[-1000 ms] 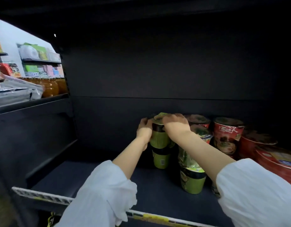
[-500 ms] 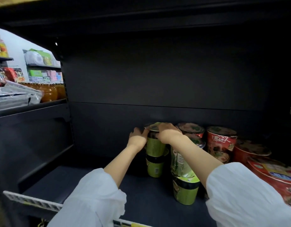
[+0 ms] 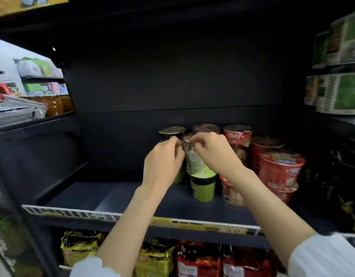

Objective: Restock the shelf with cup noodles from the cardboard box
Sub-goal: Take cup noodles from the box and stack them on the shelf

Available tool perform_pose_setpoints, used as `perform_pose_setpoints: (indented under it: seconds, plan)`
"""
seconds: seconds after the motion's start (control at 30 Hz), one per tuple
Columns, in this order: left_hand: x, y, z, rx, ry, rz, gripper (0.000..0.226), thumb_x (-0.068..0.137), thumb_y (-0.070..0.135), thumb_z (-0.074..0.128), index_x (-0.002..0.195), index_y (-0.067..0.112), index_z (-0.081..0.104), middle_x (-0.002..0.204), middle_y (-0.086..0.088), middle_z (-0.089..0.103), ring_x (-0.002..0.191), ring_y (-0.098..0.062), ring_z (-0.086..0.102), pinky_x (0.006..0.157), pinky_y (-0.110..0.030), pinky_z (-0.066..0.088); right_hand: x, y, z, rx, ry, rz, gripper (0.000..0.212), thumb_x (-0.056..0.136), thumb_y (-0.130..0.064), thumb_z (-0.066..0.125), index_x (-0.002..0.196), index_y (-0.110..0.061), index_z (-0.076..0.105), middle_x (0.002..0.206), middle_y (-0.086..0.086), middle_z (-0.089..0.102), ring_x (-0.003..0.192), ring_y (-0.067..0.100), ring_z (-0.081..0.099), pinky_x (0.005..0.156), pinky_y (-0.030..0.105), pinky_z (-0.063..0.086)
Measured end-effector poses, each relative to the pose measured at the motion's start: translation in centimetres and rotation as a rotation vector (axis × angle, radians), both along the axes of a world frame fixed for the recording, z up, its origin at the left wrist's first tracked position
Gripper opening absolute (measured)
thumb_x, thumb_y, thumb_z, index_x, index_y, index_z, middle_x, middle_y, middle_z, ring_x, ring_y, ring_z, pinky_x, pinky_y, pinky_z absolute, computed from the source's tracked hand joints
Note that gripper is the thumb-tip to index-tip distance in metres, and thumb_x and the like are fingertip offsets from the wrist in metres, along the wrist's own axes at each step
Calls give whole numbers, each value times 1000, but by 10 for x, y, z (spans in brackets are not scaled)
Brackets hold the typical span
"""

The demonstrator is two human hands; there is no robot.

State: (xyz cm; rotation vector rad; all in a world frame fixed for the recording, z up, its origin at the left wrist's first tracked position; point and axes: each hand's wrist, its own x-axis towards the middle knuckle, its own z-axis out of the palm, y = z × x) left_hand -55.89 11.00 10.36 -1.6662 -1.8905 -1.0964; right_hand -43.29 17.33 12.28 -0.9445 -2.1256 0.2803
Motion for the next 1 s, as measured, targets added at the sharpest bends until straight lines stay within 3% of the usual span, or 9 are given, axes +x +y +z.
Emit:
perform_pose_setpoints:
  seconds: [0.1, 0.37, 0.5, 0.6, 0.67, 0.73, 0.87, 1.0]
  plan:
    - [52, -33, -22, 20, -109, -109, 19, 94, 26, 49, 102, 15, 62, 85, -1, 68, 77, -21, 63, 62, -36, 50, 55, -42, -16, -17, 8, -47, 29, 87, -12, 47, 104, -17, 70, 96, 4, 73, 89, 22, 67, 80, 37, 53]
    - [210, -100, -81, -179, -256, -388, 13, 95, 27, 52, 101, 21, 61, 74, 4, 66, 65, -15, 62, 57, -38, 52, 226, -147, -84, -166, -114, -290, 24, 95, -19, 47, 106, -16, 68, 79, 4, 71, 68, 20, 65, 66, 40, 56]
    - [302, -127, -110, -379, -181, -547, 16, 96, 27, 50, 107, 23, 60, 73, 7, 63, 61, -13, 61, 52, -33, 49, 321, -185, -121, -306, -190, -460, 23, 94, -19, 48, 103, -16, 69, 87, 4, 72, 78, 22, 67, 70, 38, 56]
    - [372, -140, -128, -506, -144, -655, 16, 95, 25, 49, 107, 24, 60, 64, 7, 56, 53, -14, 54, 46, -29, 40, 389, -205, -144, -422, -229, -579, 19, 93, -20, 48, 90, -19, 66, 81, 5, 67, 78, 27, 65, 62, 32, 49]
    - [415, -142, -135, -560, -138, -702, 18, 95, 23, 49, 108, 22, 62, 73, 3, 60, 66, -19, 59, 56, -31, 45, 432, -211, -157, -496, -255, -632, 16, 91, -20, 48, 84, -20, 63, 80, 5, 69, 76, 28, 66, 63, 35, 52]
    - [457, -137, -141, -595, -119, -729, 18, 94, 23, 50, 107, 21, 62, 87, -1, 65, 81, -21, 61, 66, -34, 50, 476, -212, -169, -553, -281, -678, 19, 89, -20, 49, 91, -15, 67, 89, 9, 70, 84, 30, 66, 71, 37, 55]
    - [540, -115, -159, -691, -92, -707, 14, 95, 28, 49, 104, 24, 60, 83, 4, 63, 74, -18, 58, 56, -30, 45, 566, -204, -194, -619, -345, -707, 20, 87, -19, 52, 98, -11, 66, 101, 13, 67, 99, 32, 62, 78, 38, 51]
    - [619, -93, -184, -828, -51, -677, 20, 94, 24, 50, 111, 19, 59, 101, 1, 66, 83, -20, 61, 66, -33, 48, 654, -184, -221, -663, -334, -727, 26, 87, -17, 52, 107, -8, 66, 108, 13, 67, 104, 32, 60, 83, 40, 51]
